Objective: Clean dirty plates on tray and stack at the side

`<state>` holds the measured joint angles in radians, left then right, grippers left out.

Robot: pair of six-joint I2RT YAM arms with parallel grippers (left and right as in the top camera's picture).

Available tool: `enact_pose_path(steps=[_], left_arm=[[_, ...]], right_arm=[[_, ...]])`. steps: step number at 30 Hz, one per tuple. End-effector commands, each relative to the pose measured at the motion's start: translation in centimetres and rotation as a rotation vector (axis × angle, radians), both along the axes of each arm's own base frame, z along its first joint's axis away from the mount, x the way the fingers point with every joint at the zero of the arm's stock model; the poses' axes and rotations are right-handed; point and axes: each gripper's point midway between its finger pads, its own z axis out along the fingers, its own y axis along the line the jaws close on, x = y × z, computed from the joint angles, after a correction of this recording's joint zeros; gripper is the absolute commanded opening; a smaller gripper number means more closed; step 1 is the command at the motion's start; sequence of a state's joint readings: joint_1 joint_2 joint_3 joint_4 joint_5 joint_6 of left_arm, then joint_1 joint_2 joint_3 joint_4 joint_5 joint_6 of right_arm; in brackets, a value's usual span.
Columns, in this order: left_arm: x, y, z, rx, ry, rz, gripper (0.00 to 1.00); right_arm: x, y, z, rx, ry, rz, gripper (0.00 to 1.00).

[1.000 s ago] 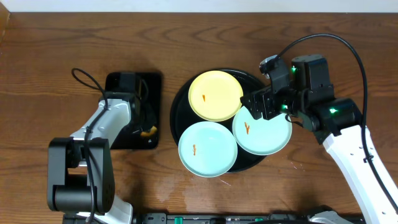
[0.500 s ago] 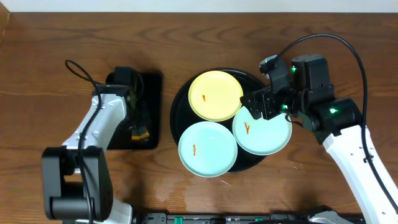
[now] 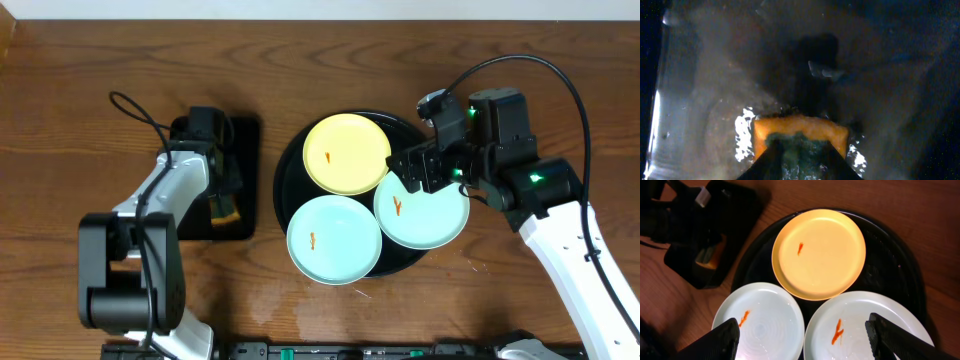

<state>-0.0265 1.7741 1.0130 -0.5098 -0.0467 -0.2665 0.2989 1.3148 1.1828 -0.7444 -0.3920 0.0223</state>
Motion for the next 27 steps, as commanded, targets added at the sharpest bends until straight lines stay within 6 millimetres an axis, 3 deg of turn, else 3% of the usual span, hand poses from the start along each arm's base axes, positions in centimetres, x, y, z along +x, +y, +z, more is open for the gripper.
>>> enact_pose_path(steps=[1,5,9,12,15,19,21,24,27], left_arm=[[-0.7,0.5,-2.0,0.027,0.049,0.004,0.08],[-0.1,0.5,-0.5,0.026,0.026,0.004,0.08],[1.0,0.5,3.3,0.024,-0.046,0.005,0.08],[0.7,0.5,5.4,0.023,-0.079,0.006,0.35],[-0.6,0.0,6.2,-0.008,-0.058,0.002,0.46],[-3.5,-1.4,5.1,-0.096,0.062,0.025,0.46],[-5.4,-1.3,3.4,-0.097,0.129,0.057,0.46],[-6.5,-1.3,1.2,-0.096,0.16,0.059,0.46],[-7.3,-1.3,-0.9,-0.101,0.176,0.086,0.4]], right_arm=[[0.0,0.4,0.6,0.004,-0.012,0.012,0.8],[-0.1,0.4,0.5,0.003,-0.008,0.012,0.8],[-0.1,0.4,0.5,0.003,-0.009,0.012,0.8],[-0.1,0.4,0.5,0.003,-0.008,0.012,0.8],[-0.1,0.4,0.5,0.003,-0.008,0.012,0.8],[-0.1,0.4,0.5,0.003,-0.009,0.011,0.81],[-0.1,0.4,0.5,0.003,-0.009,0.012,0.81],[-0.1,0.4,0.5,0.003,-0.009,0.012,0.81],[-0.1,0.4,0.5,0.003,-0.009,0.012,0.81]])
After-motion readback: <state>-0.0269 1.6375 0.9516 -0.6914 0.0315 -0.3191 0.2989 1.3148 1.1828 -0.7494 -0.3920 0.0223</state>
